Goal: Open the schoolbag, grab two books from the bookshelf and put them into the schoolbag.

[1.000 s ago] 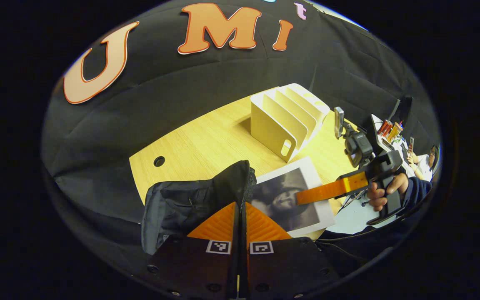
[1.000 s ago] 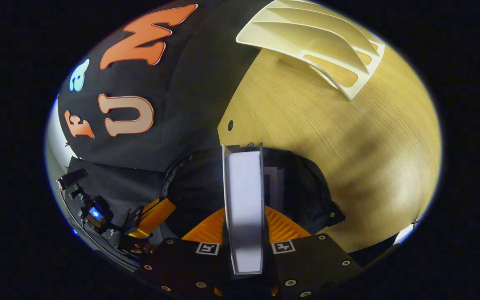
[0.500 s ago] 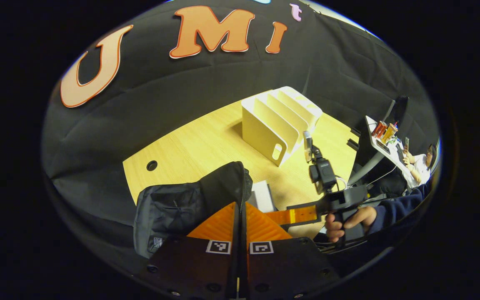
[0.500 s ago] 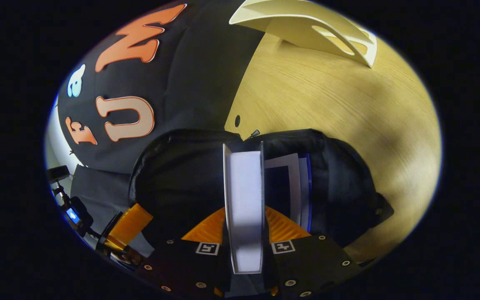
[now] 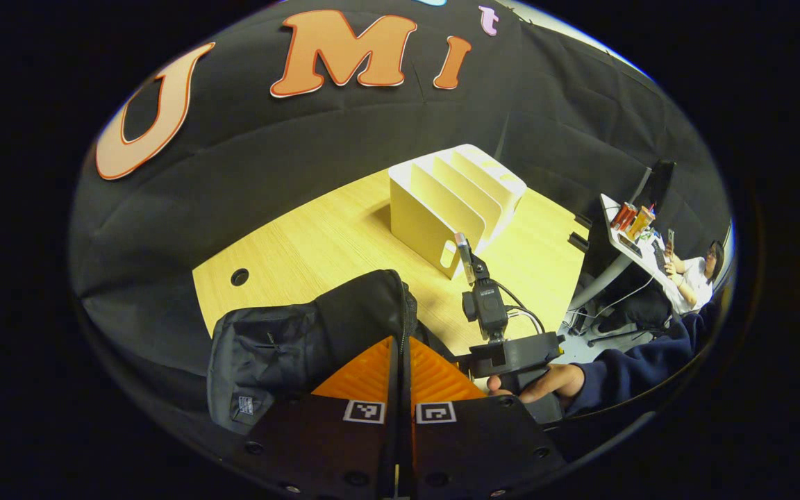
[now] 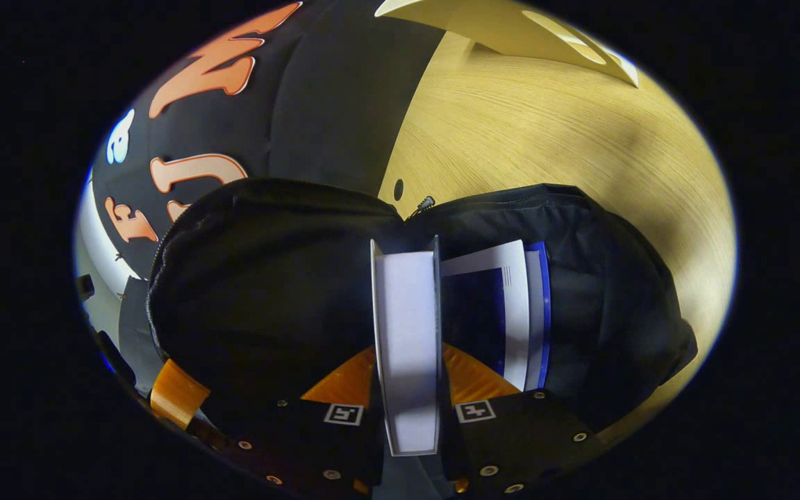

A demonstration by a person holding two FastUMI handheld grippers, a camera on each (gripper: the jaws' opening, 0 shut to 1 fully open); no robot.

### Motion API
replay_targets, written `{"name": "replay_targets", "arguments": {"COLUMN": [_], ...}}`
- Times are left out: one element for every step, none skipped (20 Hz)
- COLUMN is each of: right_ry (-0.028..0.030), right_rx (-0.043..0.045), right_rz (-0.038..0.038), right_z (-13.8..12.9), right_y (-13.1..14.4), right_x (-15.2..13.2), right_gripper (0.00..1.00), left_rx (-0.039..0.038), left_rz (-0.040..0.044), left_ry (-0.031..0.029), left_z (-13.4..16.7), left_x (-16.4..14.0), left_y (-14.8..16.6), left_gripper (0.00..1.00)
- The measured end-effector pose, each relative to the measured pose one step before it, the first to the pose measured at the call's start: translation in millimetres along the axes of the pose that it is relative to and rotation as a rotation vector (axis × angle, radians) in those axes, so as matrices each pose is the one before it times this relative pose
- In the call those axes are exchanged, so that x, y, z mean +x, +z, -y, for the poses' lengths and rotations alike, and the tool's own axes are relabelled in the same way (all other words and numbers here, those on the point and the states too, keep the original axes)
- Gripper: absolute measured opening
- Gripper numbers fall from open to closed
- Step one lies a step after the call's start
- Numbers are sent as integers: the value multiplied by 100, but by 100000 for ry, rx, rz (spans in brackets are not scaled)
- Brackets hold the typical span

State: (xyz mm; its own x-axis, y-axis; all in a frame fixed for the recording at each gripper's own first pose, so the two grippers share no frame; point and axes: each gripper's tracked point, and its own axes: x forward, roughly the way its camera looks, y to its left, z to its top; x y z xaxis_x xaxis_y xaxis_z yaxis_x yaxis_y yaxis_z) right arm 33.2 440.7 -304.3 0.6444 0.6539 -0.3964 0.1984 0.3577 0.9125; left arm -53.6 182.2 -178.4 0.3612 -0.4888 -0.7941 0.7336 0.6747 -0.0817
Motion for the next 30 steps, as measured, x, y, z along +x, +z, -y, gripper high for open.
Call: {"name": "replay_targets", "arguments": {"right_ry": [-4169,-3912,-2157,-1565,-2208,-2650,-2139,-2263,-1080,-952,-659,-1039,-870,-1044,-899,-745,-305,-324,-955,-841,-1665,-737,-1251,-724,-1515,-1153,-1527,-1546,-1937,-1577], "right_rx": [-1346,-2416,-1919,-1790,-2318,-2594,-2751,-2534,-2499,-1539,-1215,-1197,-1516,-1618,-1184,-969,242,-54,-518,-1267,-1373,-1152,-1172,-1347,-1381,-1648,-1971,-2542,-3018,-3341], "right_rz": [-801,-422,-982,-1037,-1283,-1790,-927,-702,-783,328,321,415,669,936,676,347,-523,-212,319,455,458,906,792,976,1332,1909,2261,2749,2836,3084], "right_z": [594,642,357,151,365,663,559,529,555,486,325,520,499,735,637,687,634,640,821,798,974,619,897,743,817,798,928,977,1055,790], "right_y": [-135,386,-80,32,-17,-252,-41,-3,130,267,341,464,539,604,712,599,429,487,505,567,461,553,461,520,763,658,862,993,1012,1059], "right_x": [52,89,-160,-559,-234,-377,-393,-373,-481,-624,-648,-762,-722,-850,-826,-876,-857,-958,-829,-855,-753,-886,-848,-1006,-990,-930,-955,-1287,-1089,-1046], "right_gripper": [39,55,34,56,53,74,85,89,95,95,96,97,97,98,98,98,98,98,98,98,98,98,98,98,98,98,98,98,98,98], "left_rx": [523,171,-873,-1141,-910,-539,-45,107,-292,-678,-1319,-1420,-715,-328,-56,-225,-632,-1329,-2014,-2071,-1697,-1182,-939,-1065,-1035,-1146,-999,-1188,-989,-730], "left_rz": [81,-135,-39,89,114,-257,-317,139,-324,-601,-350,-662,-728,-908,-932,-981,-926,-578,-209,-108,68,233,-57,527,540,894,1255,1431,2120,2162], "left_ry": [137,32,99,-122,389,559,1220,1317,777,978,579,275,489,715,1099,418,587,735,-367,-226,10,285,382,591,706,756,878,1617,1346,1806], "left_z": [-107,-56,-36,-49,-118,-52,-84,-282,117,-38,142,85,388,373,317,382,554,385,690,757,693,557,652,647,806,852,901,737,907,1062], "left_x": [205,178,191,204,150,128,159,237,162,316,133,325,202,268,246,309,334,539,238,173,128,315,241,333,333,309,335,249,136,133], "left_y": [-83,-34,-101,-30,-87,-201,-135,-68,-121,-120,-153,22,-135,-314,-252,-304,-116,19,182,177,-105,160,167,320,200,242,622,595,490,687], "left_gripper": [2,2,2,2,2,2,2,3,5,5,6,6,7,8,8,10,13,17,23,27,40,46,58,65,78,84,95,95,97,99]}}
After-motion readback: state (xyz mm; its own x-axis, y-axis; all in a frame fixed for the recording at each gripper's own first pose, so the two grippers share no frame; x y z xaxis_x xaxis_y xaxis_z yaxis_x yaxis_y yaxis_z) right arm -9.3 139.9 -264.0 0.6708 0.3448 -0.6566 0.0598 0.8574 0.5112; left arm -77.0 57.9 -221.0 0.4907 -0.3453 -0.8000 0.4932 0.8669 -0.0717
